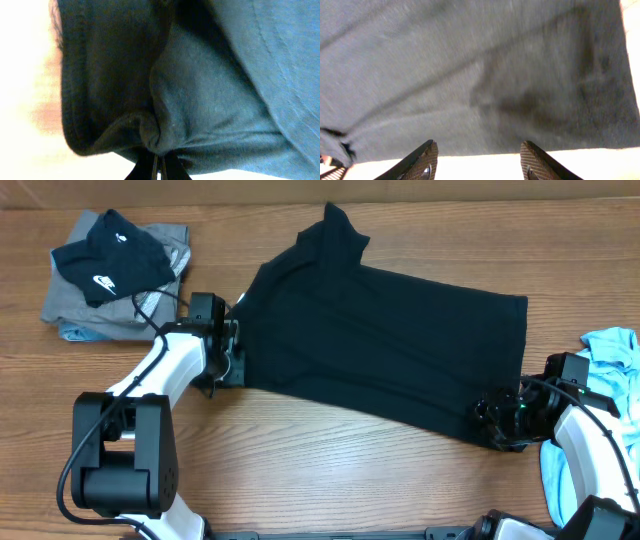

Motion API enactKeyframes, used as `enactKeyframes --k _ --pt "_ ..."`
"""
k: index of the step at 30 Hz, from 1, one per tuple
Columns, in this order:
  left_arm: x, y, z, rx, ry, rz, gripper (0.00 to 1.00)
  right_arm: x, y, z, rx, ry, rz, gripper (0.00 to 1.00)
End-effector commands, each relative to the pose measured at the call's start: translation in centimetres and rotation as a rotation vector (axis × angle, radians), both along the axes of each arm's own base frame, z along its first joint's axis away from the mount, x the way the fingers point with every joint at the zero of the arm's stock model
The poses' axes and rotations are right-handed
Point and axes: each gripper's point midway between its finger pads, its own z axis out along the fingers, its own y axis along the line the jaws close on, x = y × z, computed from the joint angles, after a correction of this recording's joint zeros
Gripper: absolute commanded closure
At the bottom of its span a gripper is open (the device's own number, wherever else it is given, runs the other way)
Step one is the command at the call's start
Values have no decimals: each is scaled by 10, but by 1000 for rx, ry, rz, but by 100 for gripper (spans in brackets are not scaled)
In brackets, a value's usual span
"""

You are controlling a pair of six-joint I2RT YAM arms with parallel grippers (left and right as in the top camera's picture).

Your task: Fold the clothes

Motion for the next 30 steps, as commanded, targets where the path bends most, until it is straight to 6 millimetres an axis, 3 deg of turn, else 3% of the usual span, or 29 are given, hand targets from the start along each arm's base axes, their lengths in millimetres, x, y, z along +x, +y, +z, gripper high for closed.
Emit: enactKeyframes --k 1,7,9,11,16,23,24,27,30 --pt "-22 36 5 139 69 164 96 9 3 8 12 -54 53 44" --pt "-63 85 30 285 170 309 96 -10 6 4 20 34 47 43" --pt "-65 84 30 219 176 340 96 -18 2 1 -4 78 36 42" --pt "-65 83 30 204 176 346 89 -25 4 1 4 107 35 42" --pt "-64 83 30 204 174 345 55 -39 13 -6 28 152 51 48" --pt "-61 76 30 164 168 339 53 -37 32 -20 80 108 77 51" --pt "-59 74 31 147 165 330 53 -36 33 -22 81 104 70 53" --pt "-49 67 39 100 145 301 55 -33 33 -24 78 90 62 76" --pt "-38 64 53 80 123 298 56 -25 31 -23 73 60 55 91"
